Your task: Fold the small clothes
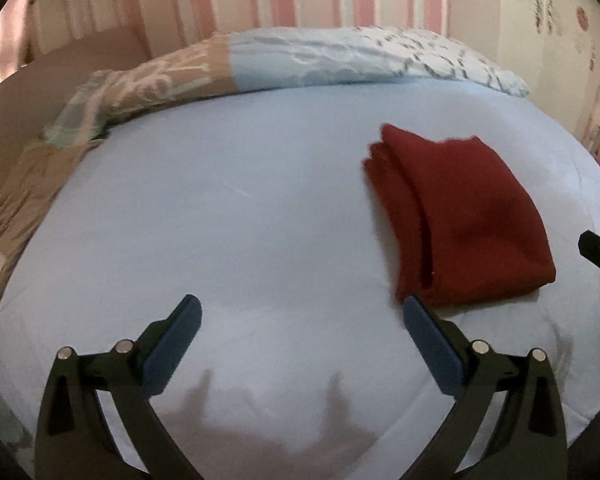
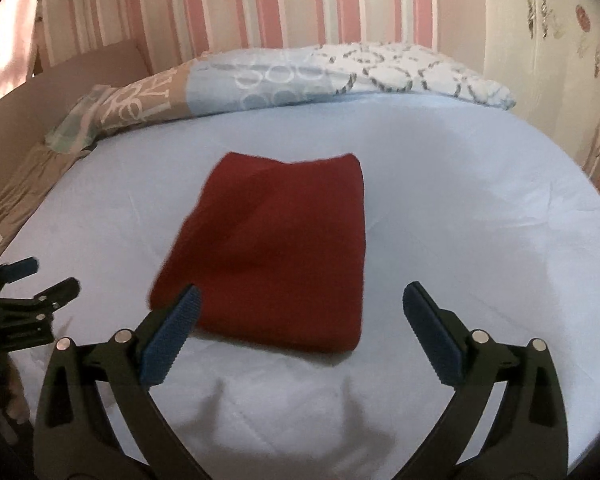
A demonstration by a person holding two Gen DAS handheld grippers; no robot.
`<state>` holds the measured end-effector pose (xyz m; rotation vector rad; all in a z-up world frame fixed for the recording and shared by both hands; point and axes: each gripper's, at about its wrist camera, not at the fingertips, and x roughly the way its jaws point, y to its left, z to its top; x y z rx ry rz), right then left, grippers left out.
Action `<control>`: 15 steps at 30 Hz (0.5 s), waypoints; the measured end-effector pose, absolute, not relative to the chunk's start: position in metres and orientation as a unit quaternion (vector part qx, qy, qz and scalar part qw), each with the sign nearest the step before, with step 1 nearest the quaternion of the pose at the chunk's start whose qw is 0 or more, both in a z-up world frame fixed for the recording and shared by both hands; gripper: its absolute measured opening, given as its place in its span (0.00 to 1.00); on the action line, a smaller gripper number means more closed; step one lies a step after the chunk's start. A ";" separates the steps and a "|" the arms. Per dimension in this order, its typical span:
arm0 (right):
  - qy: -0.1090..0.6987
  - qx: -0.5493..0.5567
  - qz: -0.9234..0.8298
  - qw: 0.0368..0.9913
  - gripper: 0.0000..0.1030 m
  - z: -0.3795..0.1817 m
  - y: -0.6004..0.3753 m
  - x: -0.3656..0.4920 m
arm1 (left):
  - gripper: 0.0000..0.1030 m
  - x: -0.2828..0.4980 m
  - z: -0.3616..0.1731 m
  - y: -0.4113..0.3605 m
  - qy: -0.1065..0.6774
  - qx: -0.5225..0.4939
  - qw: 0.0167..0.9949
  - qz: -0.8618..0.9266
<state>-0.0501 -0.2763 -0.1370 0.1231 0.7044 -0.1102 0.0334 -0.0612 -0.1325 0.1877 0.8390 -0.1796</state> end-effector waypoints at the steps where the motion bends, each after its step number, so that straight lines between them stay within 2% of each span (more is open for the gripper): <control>1: 0.343 0.055 -0.061 0.936 0.97 -0.134 -0.270 -0.053 | 0.98 0.029 -0.127 -0.055 0.405 0.086 0.907 -0.083; 9: 0.337 0.060 -0.063 0.938 0.97 -0.112 -0.236 -0.072 | 0.98 -0.001 -0.089 -0.017 0.378 0.069 0.922 -0.043; 15: 0.346 0.087 -0.073 0.931 0.97 -0.104 -0.229 -0.087 | 0.98 -0.019 -0.081 -0.002 0.377 0.052 0.925 -0.011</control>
